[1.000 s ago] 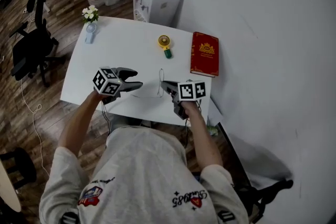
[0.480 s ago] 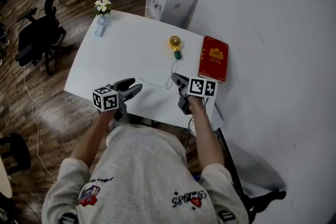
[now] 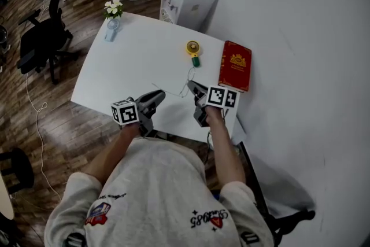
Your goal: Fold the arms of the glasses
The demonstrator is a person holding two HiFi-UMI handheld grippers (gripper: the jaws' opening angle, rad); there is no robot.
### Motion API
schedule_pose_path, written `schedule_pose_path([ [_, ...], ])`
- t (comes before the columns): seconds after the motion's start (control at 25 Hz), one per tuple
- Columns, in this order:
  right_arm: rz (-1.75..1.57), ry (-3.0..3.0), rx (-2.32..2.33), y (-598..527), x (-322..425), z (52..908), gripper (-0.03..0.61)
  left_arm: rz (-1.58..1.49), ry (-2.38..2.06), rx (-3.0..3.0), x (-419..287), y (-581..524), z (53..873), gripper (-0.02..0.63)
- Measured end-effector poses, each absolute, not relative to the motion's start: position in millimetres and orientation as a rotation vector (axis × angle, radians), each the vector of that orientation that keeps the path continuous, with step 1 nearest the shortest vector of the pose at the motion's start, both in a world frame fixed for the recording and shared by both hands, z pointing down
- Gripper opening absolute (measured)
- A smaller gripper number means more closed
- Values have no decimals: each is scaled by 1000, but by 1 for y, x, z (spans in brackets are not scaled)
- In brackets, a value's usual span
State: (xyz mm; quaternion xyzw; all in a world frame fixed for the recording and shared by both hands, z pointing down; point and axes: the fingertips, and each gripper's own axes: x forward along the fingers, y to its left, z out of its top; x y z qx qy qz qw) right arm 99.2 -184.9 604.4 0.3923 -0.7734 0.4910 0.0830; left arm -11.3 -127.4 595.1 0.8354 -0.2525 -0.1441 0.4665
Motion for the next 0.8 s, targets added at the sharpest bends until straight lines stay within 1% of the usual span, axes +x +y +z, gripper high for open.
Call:
schedule_pose_path([
  [0.16, 1488, -2320, 1189, -186, 103, 600, 17, -403, -603, 2032, -11, -133, 592, 20],
  [0.2, 1493, -2321, 1192, -185, 105, 599, 17, -404, -597, 2035, -9, -134, 591, 15],
  [0.8, 1511, -2323, 1149, -168, 93, 604, 17, -321, -564, 2082, 12, -150, 581, 6],
])
